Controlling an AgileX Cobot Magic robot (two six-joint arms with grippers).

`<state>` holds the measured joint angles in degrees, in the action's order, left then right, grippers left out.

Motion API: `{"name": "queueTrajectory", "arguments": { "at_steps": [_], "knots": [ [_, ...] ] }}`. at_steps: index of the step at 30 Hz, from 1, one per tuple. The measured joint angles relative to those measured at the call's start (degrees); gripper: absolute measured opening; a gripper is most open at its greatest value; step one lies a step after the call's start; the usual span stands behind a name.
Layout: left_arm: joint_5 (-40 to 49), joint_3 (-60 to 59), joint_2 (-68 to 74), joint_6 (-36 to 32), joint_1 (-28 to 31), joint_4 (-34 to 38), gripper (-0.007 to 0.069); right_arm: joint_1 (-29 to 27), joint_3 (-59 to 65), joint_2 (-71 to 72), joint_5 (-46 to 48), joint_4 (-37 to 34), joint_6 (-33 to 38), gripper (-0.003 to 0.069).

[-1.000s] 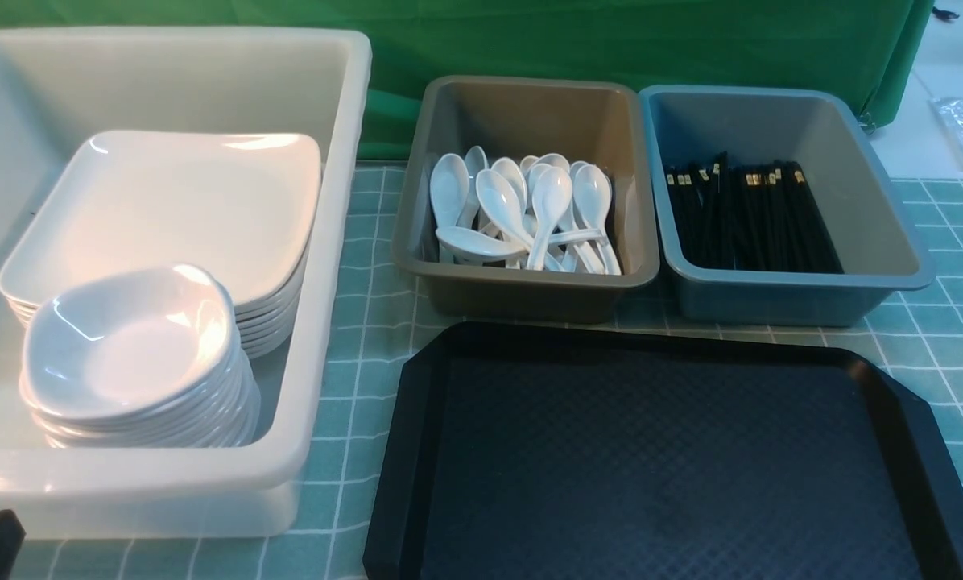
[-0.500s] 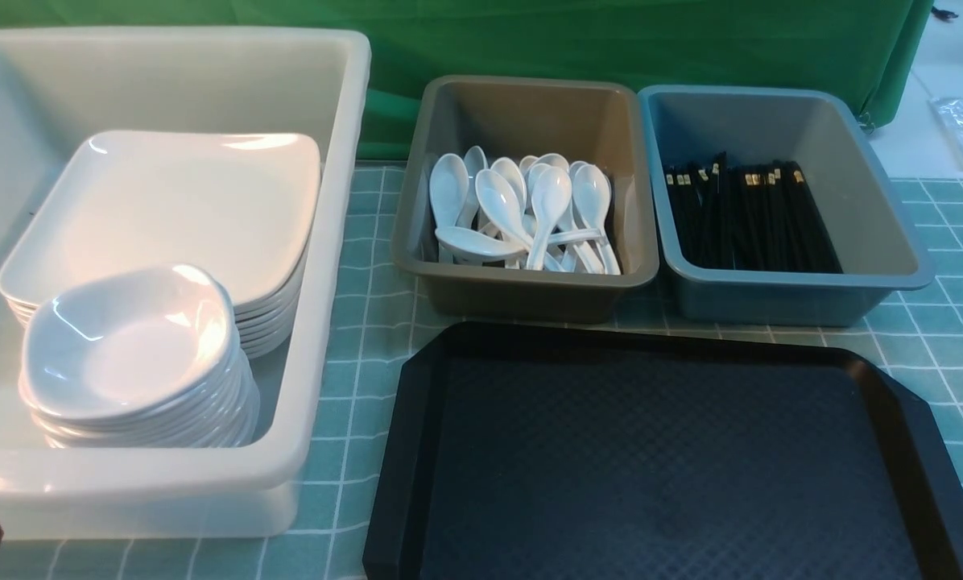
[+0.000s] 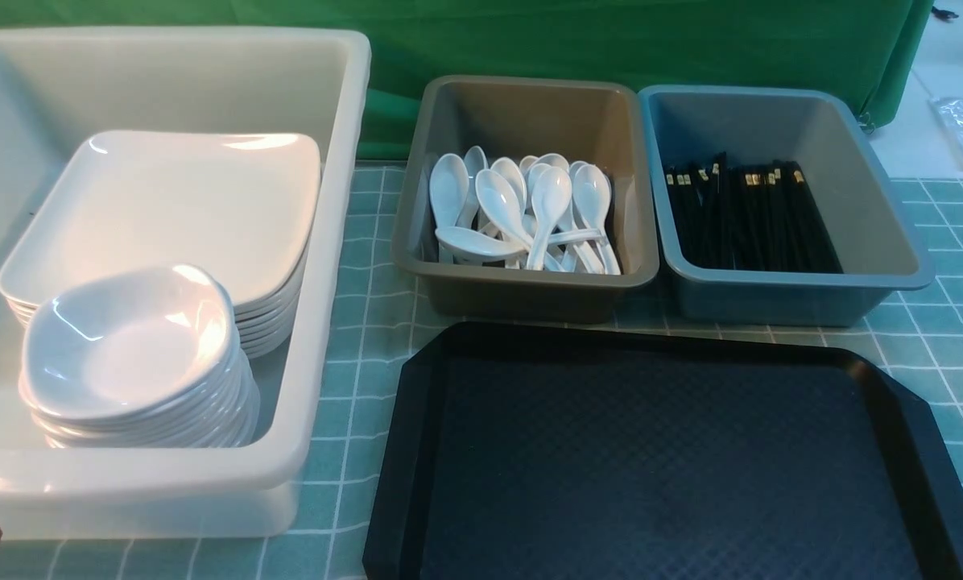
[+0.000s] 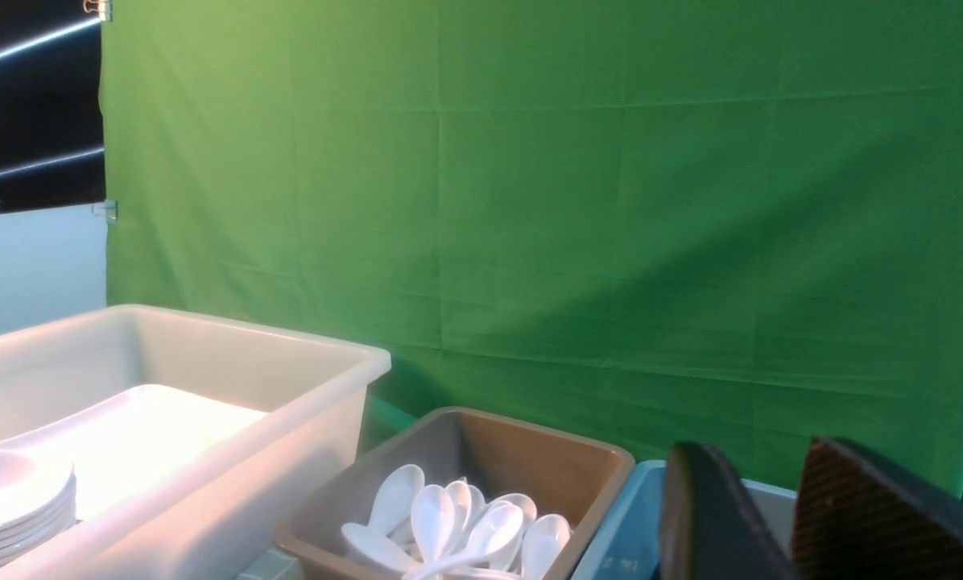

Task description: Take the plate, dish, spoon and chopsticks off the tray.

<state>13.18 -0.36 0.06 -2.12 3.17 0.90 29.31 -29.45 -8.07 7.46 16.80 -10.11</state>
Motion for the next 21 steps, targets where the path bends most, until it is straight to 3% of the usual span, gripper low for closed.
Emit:
{"name": "queueTrajectory", "arguments": {
  "at_steps": [15,21],
  "knots": [
    [0.00,0.00,0.00,0.00,0.00,-0.17,0.0013,0.00,0.00,0.00,0.00,0.00,0.00,0.0238],
    [0.00,0.00,0.00,0.00,0.00,-0.17,0.0013,0.00,0.24,0.12,2.13,-0.62,-4.31,0.0238]
  ]
}}
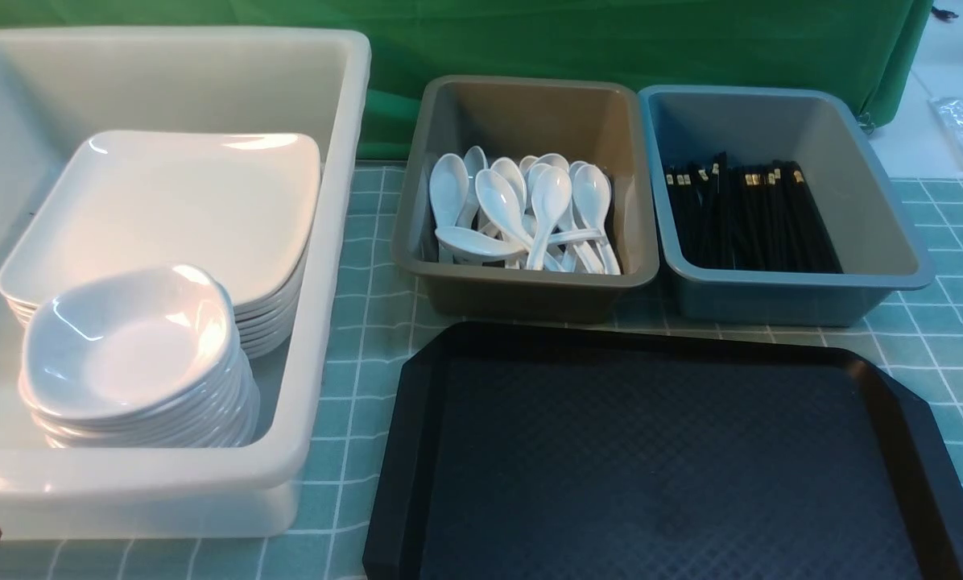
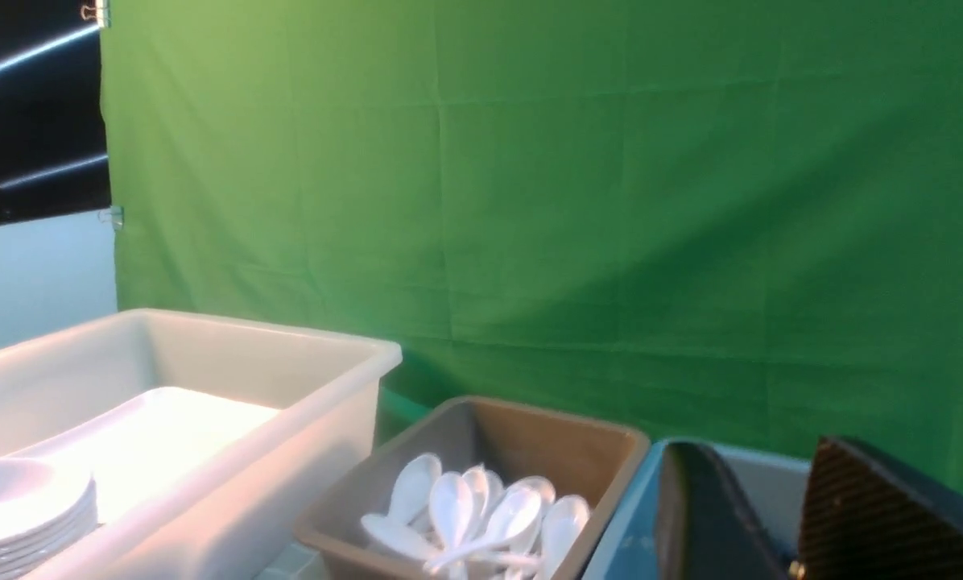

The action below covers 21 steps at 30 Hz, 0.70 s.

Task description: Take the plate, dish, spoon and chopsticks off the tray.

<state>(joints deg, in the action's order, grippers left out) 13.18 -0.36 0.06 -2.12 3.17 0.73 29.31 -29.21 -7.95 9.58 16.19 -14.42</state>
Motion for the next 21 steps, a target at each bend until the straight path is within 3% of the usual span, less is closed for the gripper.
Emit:
{"name": "queueTrajectory", "arguments": {
  "at_steps": [4,15,21],
  "knots": [
    [0.00,0.00,0.00,0.00,0.00,0.00,0.0013,-3.14,3.80,0.58,0.36,-0.14,-0.73,0.0238],
    [0.00,0.00,0.00,0.00,0.00,-0.05,0.0016,-25.66,29.10,6.27,1.87,-0.40,-0.66,0.0241],
    [-0.01,0.00,0.00,0.00,0.00,-0.05,0.0017,-28.53,29.54,7.83,5.22,-0.64,1.40,0.0241]
  ]
}}
